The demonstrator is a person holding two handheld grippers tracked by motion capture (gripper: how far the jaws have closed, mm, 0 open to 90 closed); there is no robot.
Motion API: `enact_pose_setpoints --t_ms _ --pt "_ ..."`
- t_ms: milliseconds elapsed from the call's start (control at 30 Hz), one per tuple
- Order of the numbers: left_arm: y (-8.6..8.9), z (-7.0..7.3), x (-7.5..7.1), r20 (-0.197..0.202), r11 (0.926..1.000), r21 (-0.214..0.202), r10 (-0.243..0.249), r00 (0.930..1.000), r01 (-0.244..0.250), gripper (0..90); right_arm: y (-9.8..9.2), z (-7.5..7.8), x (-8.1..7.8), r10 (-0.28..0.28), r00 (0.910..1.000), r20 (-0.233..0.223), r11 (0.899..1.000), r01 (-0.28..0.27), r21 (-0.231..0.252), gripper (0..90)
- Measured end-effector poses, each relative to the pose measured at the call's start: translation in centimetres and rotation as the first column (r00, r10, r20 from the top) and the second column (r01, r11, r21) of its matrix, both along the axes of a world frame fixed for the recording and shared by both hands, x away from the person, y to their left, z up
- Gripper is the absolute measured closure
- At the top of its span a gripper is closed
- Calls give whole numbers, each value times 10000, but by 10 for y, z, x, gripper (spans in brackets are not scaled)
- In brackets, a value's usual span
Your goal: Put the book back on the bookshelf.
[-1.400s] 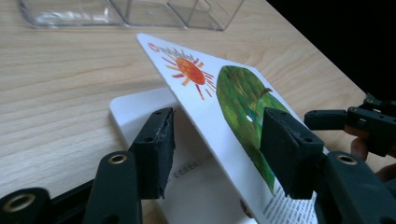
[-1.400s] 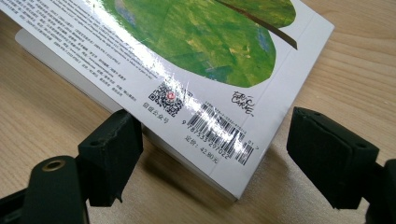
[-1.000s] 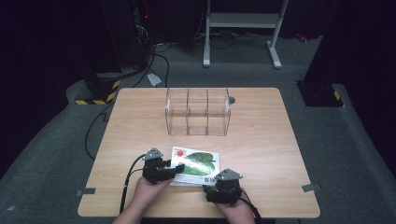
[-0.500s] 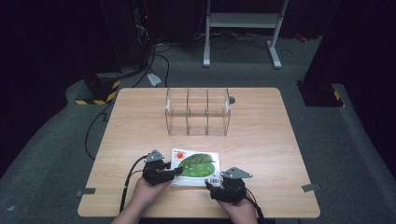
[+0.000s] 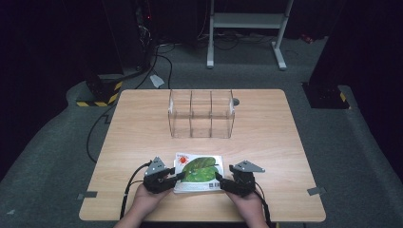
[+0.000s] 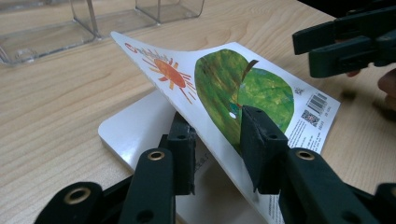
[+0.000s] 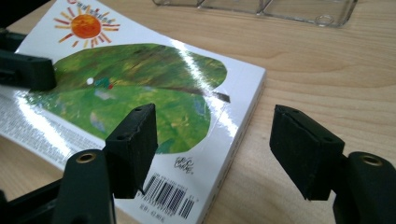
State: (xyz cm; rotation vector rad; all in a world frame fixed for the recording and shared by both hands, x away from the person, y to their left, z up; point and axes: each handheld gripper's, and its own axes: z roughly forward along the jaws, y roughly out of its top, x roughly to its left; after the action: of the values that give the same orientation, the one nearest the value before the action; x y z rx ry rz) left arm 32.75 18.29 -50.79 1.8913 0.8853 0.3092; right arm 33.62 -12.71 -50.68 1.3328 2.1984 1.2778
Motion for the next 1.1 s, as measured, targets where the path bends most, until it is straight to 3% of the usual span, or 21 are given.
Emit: enact_pose_setpoints --t_ms 167,300,567,867,1100 --pt "0 2 -4 281 10000 -7 -64 9996 65 662 0 -1 4 4 10000 50 10000 -4 100 356" --pt "-1 3 -7 707 9998 124 -194 9973 185 668 0 -3 9 88 9997 -210 9995 -82 302 356" --pt "-3 8 -16 1590 9984 288 -520 9859 480 678 3 -7 14 180 9976 -676 9990 -152 415 311" --pt "-4 10 -18 1743 9982 276 -568 9830 528 682 5 -10 18 372 9937 -1061 9968 -293 746 265" --pt "-5 10 -19 1891 9980 335 -595 9801 542 683 7 -13 22 620 9848 -1624 9920 -428 1191 205"
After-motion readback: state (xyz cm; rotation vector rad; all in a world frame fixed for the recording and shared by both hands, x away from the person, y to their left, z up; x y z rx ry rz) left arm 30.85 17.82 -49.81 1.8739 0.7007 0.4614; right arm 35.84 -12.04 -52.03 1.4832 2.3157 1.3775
